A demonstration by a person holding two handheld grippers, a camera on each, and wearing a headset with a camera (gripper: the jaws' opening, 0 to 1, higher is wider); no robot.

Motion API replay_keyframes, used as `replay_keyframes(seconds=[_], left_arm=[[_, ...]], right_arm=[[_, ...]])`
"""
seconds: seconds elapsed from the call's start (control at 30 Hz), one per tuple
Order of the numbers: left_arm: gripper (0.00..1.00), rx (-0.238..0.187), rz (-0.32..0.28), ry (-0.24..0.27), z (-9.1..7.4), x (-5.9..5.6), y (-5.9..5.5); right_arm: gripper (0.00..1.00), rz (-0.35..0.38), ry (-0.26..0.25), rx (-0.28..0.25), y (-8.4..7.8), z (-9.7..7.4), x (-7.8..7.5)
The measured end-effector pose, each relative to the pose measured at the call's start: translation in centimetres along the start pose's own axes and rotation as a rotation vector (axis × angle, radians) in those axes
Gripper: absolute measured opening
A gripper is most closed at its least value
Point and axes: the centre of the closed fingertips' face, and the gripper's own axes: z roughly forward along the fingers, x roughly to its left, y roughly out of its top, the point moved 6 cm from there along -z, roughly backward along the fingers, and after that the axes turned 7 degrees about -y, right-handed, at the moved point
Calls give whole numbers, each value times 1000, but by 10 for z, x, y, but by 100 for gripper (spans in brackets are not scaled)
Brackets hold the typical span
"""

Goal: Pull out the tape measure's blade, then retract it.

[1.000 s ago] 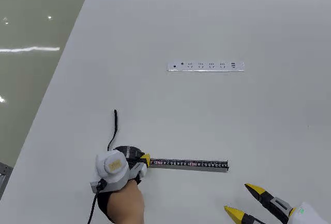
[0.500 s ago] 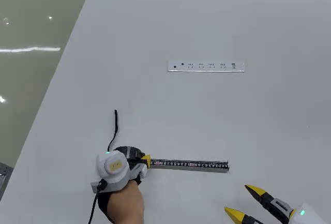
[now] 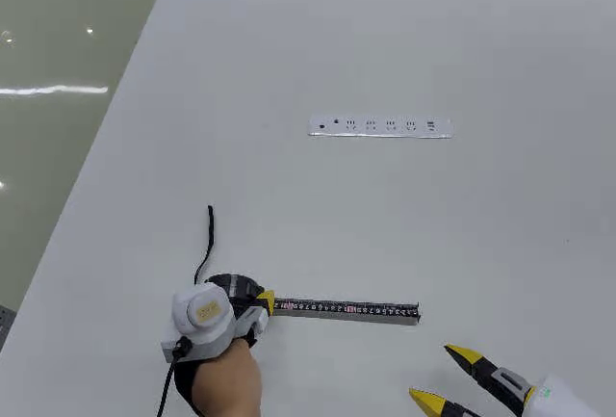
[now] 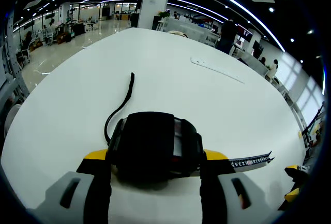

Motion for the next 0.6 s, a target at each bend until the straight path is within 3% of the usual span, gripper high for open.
replay_keyframes(seconds=[0.23, 0.6], left_arm=[[67, 2, -2, -3, 1, 0, 0], [68, 1, -9, -8, 0, 0, 0]], right_arm=[[49, -47, 24, 3, 3, 3, -6], [49, -64, 55, 11, 7, 10, -16]])
